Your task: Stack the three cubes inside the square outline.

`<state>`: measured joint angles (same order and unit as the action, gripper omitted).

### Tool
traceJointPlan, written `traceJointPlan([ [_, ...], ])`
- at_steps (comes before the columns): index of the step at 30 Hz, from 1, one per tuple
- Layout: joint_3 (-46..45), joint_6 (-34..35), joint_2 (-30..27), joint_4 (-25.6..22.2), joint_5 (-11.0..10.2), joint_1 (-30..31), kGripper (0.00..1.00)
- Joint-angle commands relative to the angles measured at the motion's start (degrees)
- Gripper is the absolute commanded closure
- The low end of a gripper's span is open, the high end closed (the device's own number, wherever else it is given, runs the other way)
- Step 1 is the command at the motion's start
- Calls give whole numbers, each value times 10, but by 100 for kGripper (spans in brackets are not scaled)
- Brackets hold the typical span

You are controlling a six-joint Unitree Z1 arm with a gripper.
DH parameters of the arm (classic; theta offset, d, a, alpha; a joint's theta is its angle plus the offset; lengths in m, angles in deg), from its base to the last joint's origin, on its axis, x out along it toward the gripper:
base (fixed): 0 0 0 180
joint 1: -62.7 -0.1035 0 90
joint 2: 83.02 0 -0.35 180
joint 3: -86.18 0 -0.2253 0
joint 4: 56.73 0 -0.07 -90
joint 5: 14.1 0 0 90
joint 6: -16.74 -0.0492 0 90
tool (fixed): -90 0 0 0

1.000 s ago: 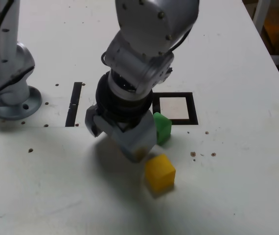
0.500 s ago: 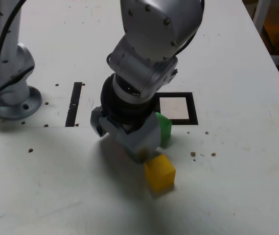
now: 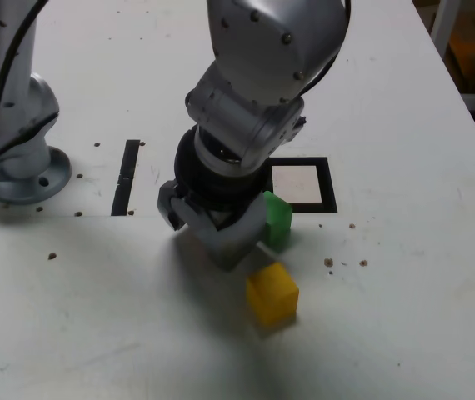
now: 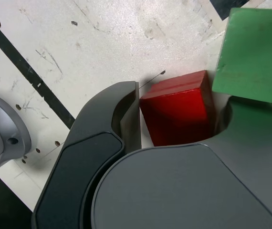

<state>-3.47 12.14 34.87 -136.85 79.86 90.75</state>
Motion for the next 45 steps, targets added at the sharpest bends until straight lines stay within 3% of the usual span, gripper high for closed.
traceJointPlan([
  [1, 0, -1, 2, -1, -2, -1, 66],
  [13, 14, 0, -4, -36, -8, -1, 79],
  [21, 56, 5, -47, -119, -38, -13, 80],
  [25, 99, -1, -71, -160, -43, -45, 80],
  [27, 116, -6, -74, -168, -35, -70, 80],
  [31, 124, 5, -56, -141, 7, -129, 80],
  [36, 132, 79, -31, -95, 42, -169, 80],
  [39, 137, 113, -20, -70, 51, -179, 80],
  [45, 150, 144, 5, -52, 42, -200, 80],
])
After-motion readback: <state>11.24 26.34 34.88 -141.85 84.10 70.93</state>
